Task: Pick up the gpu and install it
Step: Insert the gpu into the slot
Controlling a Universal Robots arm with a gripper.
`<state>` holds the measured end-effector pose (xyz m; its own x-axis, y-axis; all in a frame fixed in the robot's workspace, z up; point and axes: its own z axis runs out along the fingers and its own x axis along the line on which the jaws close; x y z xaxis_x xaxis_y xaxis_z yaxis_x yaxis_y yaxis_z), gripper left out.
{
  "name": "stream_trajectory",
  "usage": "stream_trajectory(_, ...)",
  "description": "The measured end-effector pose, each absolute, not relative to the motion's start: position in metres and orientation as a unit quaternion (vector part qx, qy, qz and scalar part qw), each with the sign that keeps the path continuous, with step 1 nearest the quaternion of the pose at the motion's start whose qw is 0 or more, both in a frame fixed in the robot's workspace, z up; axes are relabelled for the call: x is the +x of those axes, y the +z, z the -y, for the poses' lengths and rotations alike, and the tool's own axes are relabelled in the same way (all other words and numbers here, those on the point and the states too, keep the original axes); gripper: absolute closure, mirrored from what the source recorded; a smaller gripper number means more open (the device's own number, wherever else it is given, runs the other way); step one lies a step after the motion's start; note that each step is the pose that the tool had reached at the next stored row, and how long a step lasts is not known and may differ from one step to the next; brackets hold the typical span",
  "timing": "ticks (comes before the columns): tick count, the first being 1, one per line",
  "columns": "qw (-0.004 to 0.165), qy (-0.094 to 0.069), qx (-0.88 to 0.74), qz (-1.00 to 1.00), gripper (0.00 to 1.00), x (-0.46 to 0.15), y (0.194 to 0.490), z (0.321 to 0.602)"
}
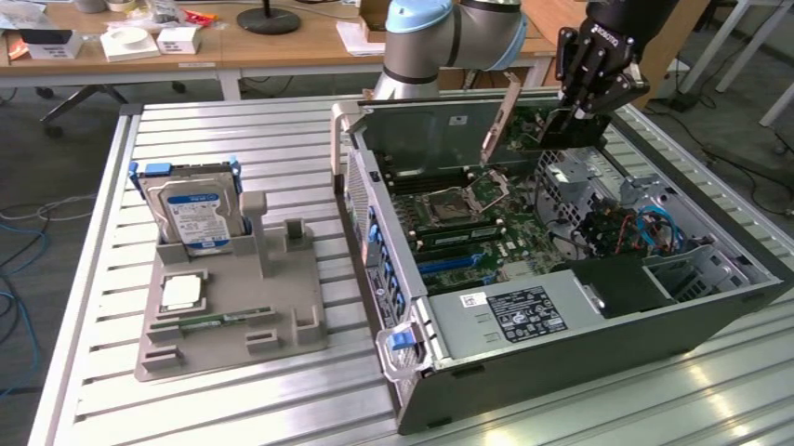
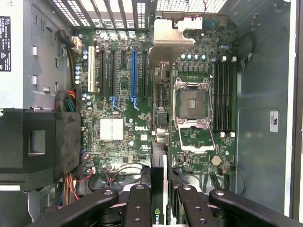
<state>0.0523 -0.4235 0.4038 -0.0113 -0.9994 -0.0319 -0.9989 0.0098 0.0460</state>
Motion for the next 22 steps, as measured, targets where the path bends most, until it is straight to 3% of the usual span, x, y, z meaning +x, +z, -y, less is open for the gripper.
stream_trajectory(22, 0.005, -0.027, 0.708, 0.706, 0.74, 0.0523, 0.4037, 0.4235)
